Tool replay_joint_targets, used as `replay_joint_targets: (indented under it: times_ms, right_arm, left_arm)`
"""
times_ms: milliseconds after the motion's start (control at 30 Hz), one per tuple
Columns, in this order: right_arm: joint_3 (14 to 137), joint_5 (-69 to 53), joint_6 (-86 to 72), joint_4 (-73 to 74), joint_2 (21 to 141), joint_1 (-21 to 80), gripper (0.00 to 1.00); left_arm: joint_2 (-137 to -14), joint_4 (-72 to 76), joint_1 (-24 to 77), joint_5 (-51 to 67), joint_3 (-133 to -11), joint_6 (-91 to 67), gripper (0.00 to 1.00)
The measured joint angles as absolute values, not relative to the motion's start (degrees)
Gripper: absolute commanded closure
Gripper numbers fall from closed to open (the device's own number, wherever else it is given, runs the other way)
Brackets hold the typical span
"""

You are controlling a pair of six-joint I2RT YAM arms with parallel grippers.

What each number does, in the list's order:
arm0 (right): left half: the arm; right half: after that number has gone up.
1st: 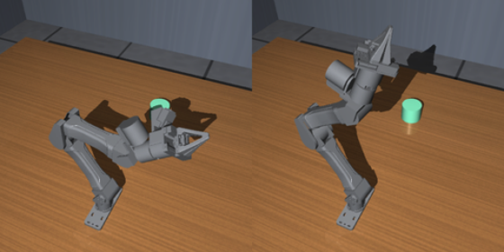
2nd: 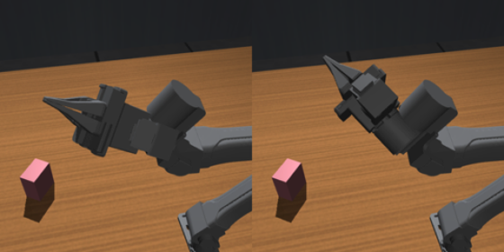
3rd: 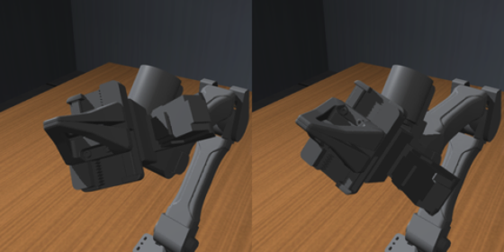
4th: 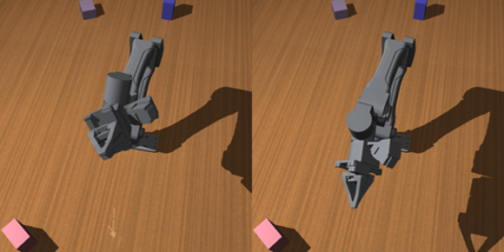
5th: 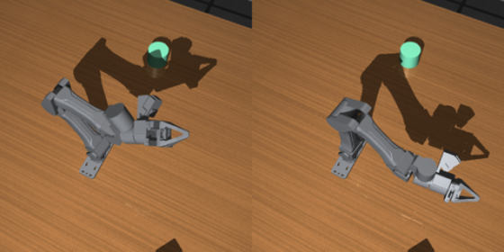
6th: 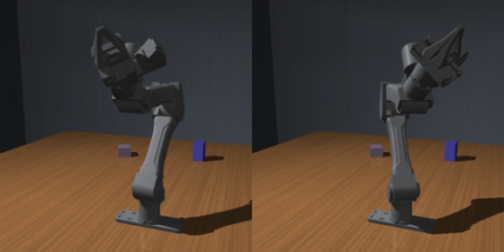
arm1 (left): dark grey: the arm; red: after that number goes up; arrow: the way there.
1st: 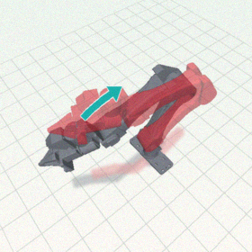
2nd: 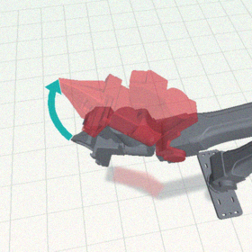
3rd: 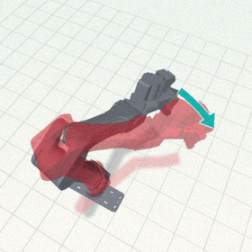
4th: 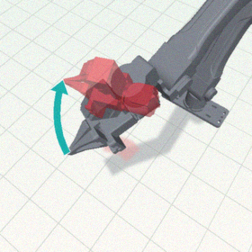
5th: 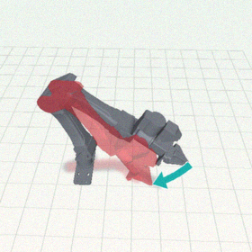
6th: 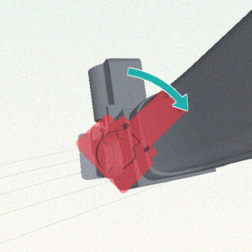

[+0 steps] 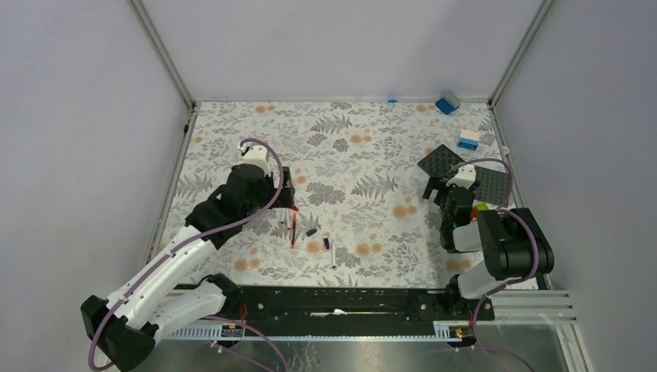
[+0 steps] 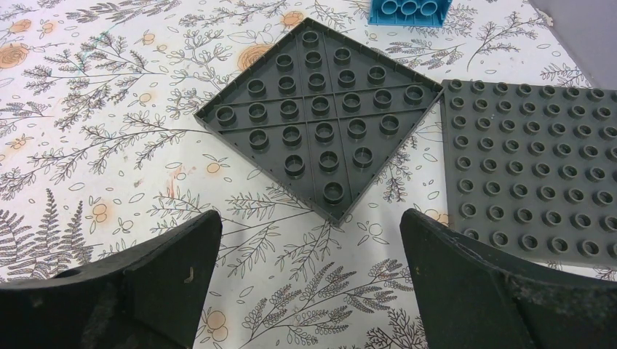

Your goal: Insert the pens into the pen caps

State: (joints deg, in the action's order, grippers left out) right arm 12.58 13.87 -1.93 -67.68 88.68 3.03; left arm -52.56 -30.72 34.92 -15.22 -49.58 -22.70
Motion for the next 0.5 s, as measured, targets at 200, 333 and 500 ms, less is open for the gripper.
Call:
replay_joint_targets:
  times_ms: [200, 333, 500]
  right_arm:
    - [12.58, 13.87, -1.93, -67.68, 88.68, 3.03, 0.01]
    - [12.58, 13.87, -1.93, -67.68, 88.68, 3.03, 0.00]
    - [12.58, 13.87, -1.93, -67.68, 88.68, 3.05, 0.00]
  left_arm:
    - [-51.77, -30.26, 34.92, -18.33, -49.52, -22.65, 0.01]
    - [-50.61, -29.76, 34.92, -18.48, -48.66, -21.78, 0.01]
    - [-47.16, -28.71, 34.92, -17.74, -46.78, -20.27, 0.01]
